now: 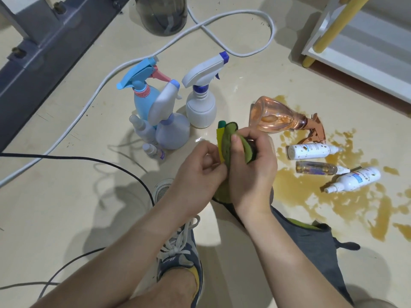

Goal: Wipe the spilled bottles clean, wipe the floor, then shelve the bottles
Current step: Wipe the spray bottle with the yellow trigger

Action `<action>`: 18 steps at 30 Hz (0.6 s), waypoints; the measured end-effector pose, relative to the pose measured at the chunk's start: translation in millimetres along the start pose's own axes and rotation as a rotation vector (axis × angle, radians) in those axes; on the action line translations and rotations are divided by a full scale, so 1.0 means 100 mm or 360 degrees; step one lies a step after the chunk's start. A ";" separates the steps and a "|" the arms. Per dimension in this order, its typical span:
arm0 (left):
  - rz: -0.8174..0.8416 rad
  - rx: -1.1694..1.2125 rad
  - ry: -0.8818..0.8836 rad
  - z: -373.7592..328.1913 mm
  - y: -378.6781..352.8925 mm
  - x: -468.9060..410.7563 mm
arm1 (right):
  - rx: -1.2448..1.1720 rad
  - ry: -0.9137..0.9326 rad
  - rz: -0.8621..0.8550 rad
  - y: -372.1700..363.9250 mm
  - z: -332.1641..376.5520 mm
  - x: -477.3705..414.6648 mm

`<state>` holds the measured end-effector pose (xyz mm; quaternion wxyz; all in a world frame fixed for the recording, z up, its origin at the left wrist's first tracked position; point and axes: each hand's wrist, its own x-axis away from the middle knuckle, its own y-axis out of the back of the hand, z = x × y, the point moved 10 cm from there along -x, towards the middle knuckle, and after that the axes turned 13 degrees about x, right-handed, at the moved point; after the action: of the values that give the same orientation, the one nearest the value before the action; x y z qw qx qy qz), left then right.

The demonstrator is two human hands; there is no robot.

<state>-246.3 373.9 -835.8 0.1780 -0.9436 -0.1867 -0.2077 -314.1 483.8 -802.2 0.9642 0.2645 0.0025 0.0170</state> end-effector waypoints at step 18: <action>-0.0214 -0.0139 0.0009 -0.13 0.21 0.14 | 0.0273 -0.0318 -0.0038 0.35 -0.52 -0.39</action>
<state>-229.5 354.6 -823.9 0.1228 -0.9352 -0.2398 -0.2299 -354.5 539.3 -828.7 0.9337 0.3463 -0.0890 -0.0212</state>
